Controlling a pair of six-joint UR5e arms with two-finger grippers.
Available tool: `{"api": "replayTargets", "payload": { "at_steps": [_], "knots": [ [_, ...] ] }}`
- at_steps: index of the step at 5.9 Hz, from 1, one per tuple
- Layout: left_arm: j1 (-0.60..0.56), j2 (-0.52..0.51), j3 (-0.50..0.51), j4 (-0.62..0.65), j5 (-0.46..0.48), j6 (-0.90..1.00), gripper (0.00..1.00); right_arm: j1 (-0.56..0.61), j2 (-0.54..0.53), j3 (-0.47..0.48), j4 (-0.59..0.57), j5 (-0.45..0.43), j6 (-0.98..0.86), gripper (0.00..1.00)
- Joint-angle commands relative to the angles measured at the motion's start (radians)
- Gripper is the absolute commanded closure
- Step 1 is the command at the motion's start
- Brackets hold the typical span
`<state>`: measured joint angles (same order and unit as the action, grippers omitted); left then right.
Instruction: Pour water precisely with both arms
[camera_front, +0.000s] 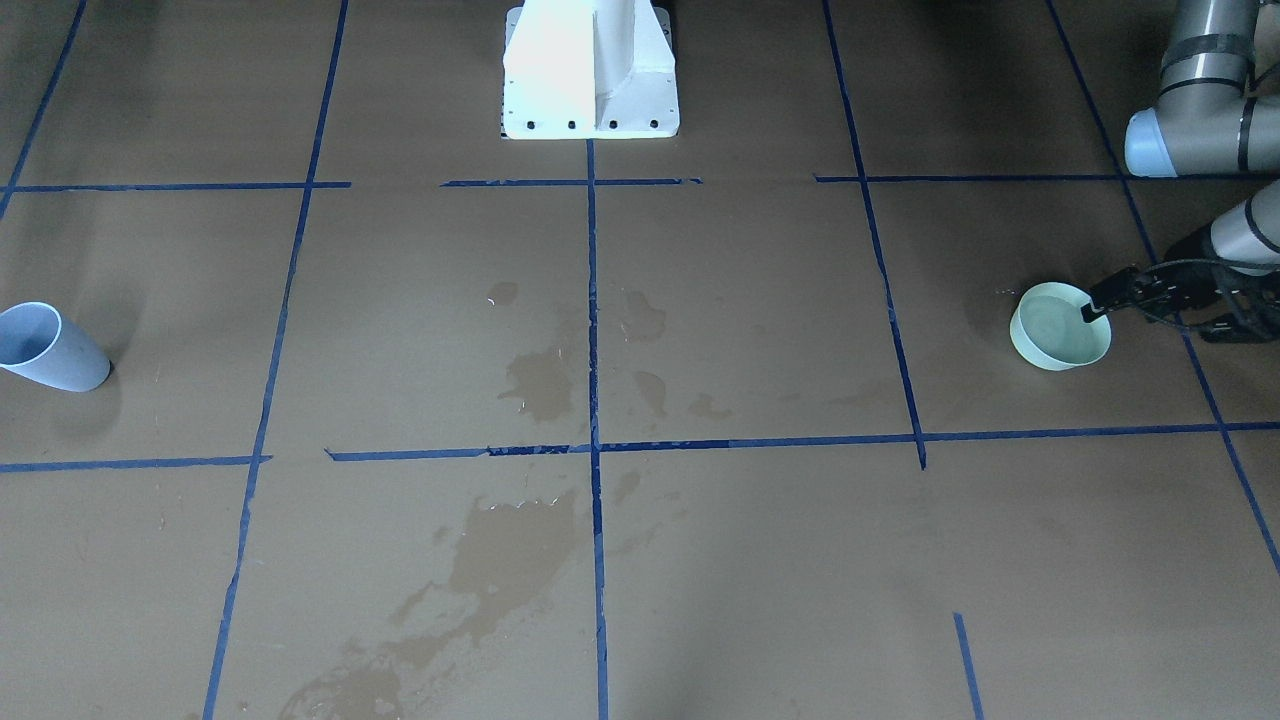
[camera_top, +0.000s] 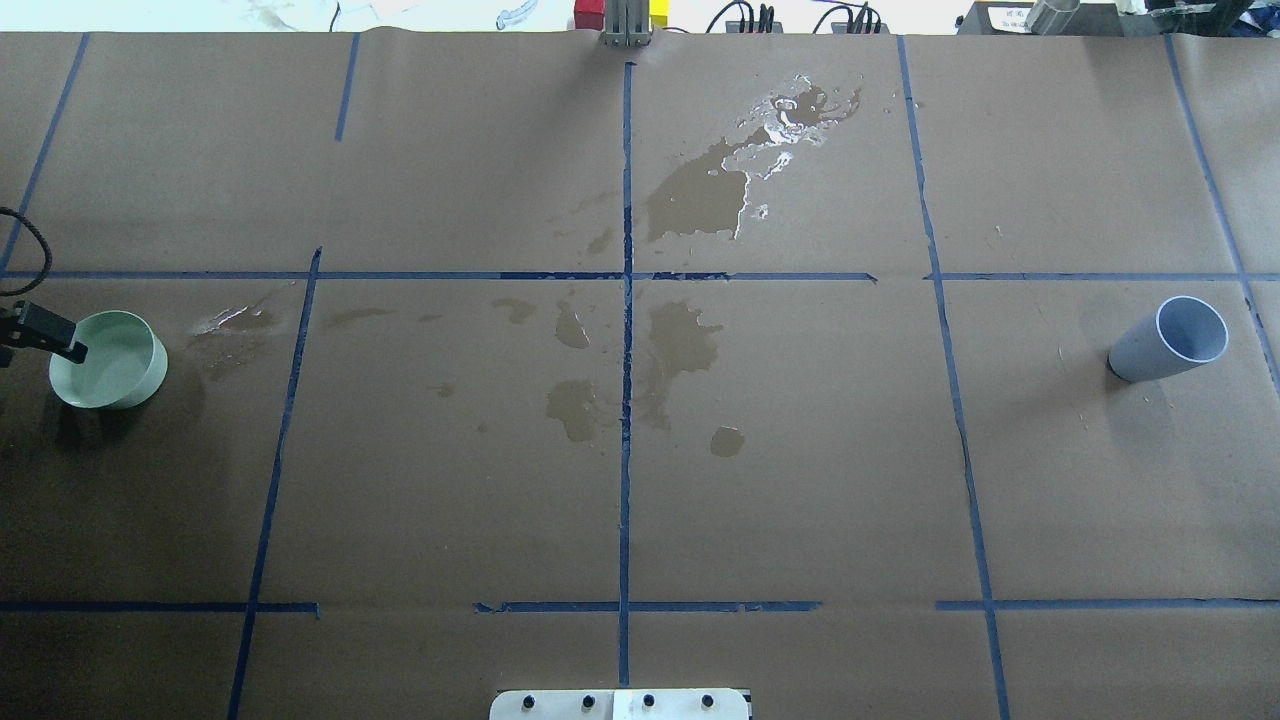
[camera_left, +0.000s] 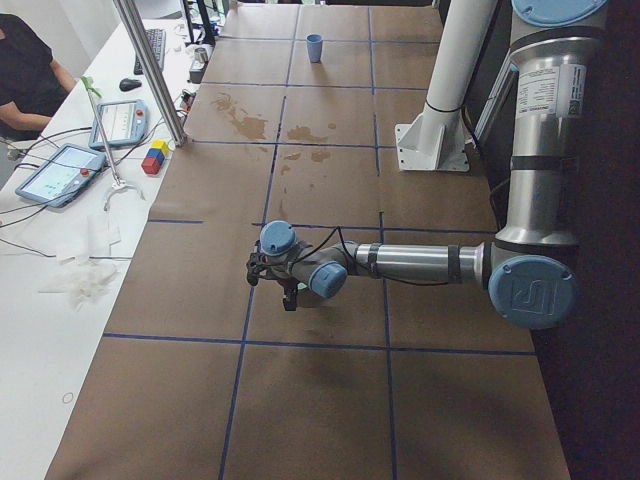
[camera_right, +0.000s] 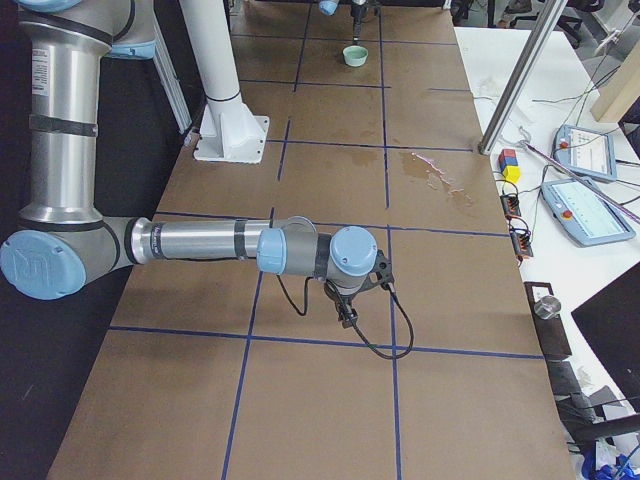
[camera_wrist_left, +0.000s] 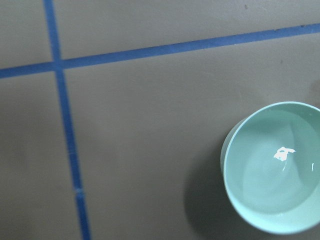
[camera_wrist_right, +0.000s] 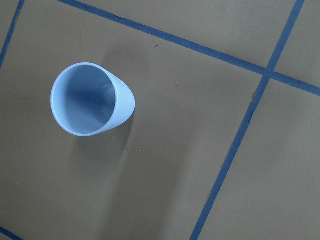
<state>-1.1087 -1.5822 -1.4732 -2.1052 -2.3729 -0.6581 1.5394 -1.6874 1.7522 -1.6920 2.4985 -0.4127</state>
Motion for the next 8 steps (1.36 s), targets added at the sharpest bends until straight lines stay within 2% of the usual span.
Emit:
{"api": "replayTargets", "payload": {
  "at_steps": [1,3,4,5,7,8],
  "knots": [
    [0.033,-0.013,0.020,-0.007,0.000,-0.014,0.10,-0.002,0.000,0.001,0.002,-0.001,-0.001,0.00],
    [0.033,-0.013,0.020,-0.009,-0.002,-0.009,0.70,-0.002,0.000,0.001,0.002,-0.001,-0.001,0.00],
    [0.033,-0.015,0.020,-0.009,-0.002,-0.008,0.93,-0.002,0.000,0.003,0.000,-0.001,-0.001,0.00],
    [0.033,-0.016,0.014,-0.009,-0.003,-0.011,1.00,-0.002,0.000,0.009,0.002,-0.001,-0.001,0.00],
    [0.033,-0.057,-0.034,0.000,-0.018,-0.026,1.00,-0.002,0.000,0.012,0.000,-0.001,0.000,0.00],
    [0.033,-0.126,-0.035,0.007,-0.061,-0.114,1.00,-0.002,0.000,0.013,0.000,0.000,0.000,0.00]
  ]
}}
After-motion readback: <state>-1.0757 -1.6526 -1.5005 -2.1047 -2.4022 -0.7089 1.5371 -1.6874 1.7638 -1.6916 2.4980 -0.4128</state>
